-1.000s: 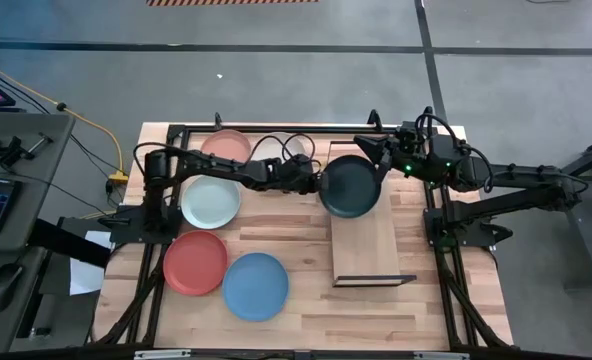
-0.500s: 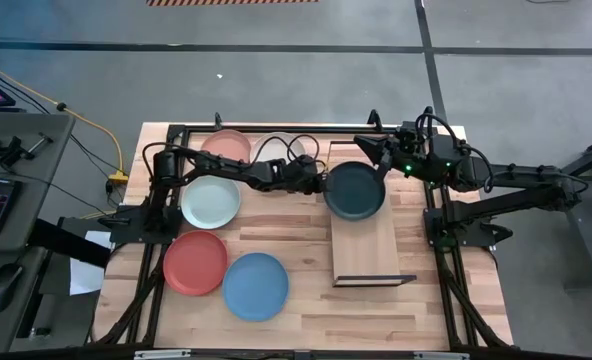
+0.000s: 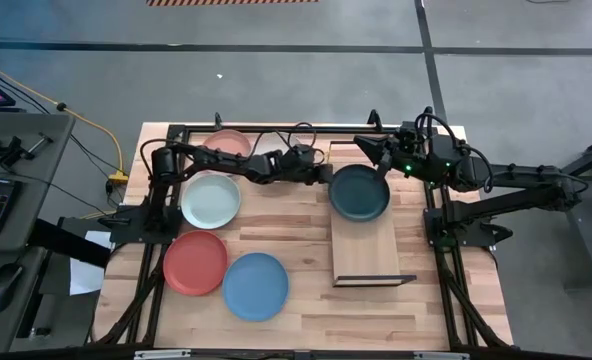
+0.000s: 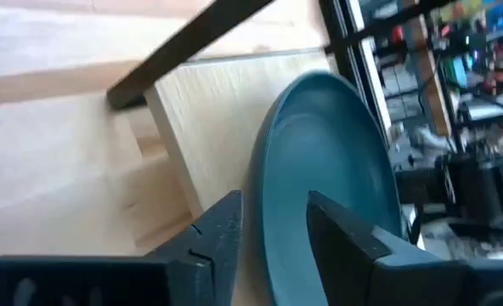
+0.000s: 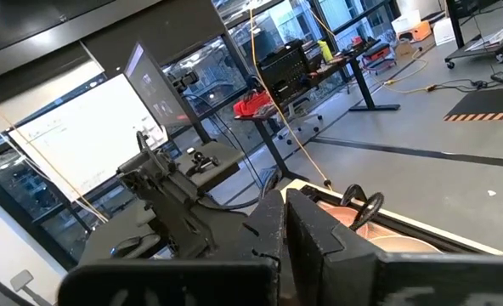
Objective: Place and stack plates onto a shelf
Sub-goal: Put the black plate on the shelf
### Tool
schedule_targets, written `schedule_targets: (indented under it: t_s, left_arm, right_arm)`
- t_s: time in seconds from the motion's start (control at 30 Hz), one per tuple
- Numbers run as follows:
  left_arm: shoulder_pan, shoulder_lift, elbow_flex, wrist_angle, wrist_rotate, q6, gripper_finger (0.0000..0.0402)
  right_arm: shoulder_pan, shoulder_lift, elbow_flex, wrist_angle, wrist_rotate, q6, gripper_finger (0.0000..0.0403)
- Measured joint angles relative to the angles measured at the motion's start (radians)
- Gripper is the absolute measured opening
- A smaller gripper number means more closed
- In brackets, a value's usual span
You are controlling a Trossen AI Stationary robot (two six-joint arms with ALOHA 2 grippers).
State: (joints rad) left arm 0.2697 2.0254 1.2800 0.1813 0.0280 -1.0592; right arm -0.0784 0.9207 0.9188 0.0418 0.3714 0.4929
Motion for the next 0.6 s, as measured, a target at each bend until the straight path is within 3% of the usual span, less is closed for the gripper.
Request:
schedule_targets:
  t_s: [0.17,0.27,0.4,0.6]
  left_arm:
    - [0.053,-0.024,-0.006,-0.015,0.19,0.093,0.0141]
    - [0.072,-0.099,-0.028,-0.013,0.228,0.195,0.0142]
    - [0.074,-0.269,-0.126,-0.041,0.22,0.349,0.0142]
    - [0.06,-0.613,-0.402,0.052,0.143,0.45,0.0142]
  right_arm:
    - [0.0,0.0,0.0,0.0,-0.004,0.0,0.0]
    - [0.0,0.0,0.0,-0.013,-0.008,-0.001,0.0]
    - [0.0,0.0,0.0,-0.041,-0.009,-0.002,0.0]
    - [0.0,0.0,0.001,-0.125,-0.02,0.029,0.0]
